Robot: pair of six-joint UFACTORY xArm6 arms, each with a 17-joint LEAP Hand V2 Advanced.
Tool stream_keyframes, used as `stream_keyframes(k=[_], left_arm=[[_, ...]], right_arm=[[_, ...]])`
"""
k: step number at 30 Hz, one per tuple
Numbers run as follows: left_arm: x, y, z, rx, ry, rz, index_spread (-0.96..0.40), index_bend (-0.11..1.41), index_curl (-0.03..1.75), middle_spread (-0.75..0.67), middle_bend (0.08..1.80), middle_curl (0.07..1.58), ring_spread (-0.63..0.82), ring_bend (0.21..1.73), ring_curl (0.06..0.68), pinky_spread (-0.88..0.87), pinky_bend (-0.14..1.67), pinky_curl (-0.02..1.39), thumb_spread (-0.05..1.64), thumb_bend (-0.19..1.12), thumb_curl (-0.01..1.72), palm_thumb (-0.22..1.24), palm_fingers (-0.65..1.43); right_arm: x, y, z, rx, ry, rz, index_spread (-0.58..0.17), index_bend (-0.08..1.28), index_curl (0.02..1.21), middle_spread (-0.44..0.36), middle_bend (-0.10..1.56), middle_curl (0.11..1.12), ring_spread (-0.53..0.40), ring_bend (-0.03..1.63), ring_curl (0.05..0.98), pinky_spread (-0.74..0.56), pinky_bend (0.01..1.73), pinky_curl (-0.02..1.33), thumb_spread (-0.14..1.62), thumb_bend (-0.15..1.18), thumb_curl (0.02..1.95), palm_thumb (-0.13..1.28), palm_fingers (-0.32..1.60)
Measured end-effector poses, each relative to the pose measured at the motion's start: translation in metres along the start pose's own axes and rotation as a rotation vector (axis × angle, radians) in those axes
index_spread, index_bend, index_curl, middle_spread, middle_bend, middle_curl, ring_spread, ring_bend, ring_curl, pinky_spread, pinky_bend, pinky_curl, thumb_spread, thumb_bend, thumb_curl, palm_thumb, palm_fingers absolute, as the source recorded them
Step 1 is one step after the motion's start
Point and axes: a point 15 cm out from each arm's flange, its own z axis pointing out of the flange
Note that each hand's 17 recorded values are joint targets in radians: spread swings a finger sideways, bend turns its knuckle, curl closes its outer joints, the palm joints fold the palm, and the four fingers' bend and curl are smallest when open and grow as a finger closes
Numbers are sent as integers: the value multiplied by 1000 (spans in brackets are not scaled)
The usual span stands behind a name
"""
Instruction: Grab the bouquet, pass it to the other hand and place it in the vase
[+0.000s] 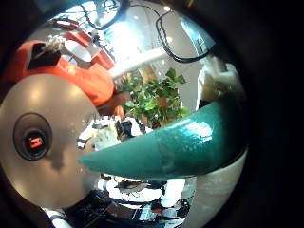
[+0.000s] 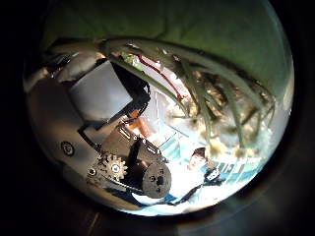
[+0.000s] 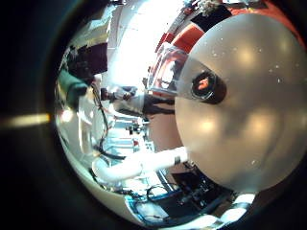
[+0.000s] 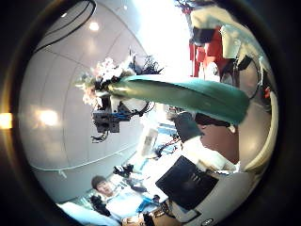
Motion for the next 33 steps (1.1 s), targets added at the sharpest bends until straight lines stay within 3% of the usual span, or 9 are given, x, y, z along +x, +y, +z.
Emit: stream_keyframes(k=[5,13,19,33], left_arm=[[25,-13,-24,105,-79,109,-605,819,1006,-469,1208,933,-386,1545,573,-514,1297,836,1052,202,740,1053,1025],[21,-18,-43,204,-255,186,-643,780,1103,-485,1209,951,-383,1559,569,-541,1275,890,1067,181,798,1055,1017],[11,-13,-41,211,-312,190,-663,746,1159,-492,1201,960,-380,1562,565,-557,1251,924,1075,167,833,1060,1023],[-11,-11,-35,197,-272,152,-696,675,1248,-505,1172,976,-381,1547,555,-588,1192,986,1098,132,884,1067,1044]], right_arm=[[2,-11,-26,69,6,2,-334,487,690,-96,832,582,-153,1133,518,-139,979,729,1023,-23,775,775,114],[3,-8,-39,134,1,4,-322,453,610,-60,710,510,-71,1001,440,129,862,643,1022,-21,692,780,127],[3,-4,-47,167,2,2,-316,431,573,-53,665,481,-45,941,407,239,797,591,1020,-21,655,789,167],[3,-2,-51,183,7,-4,-305,389,522,-50,581,441,-24,855,358,328,703,504,1010,-21,611,802,254]])
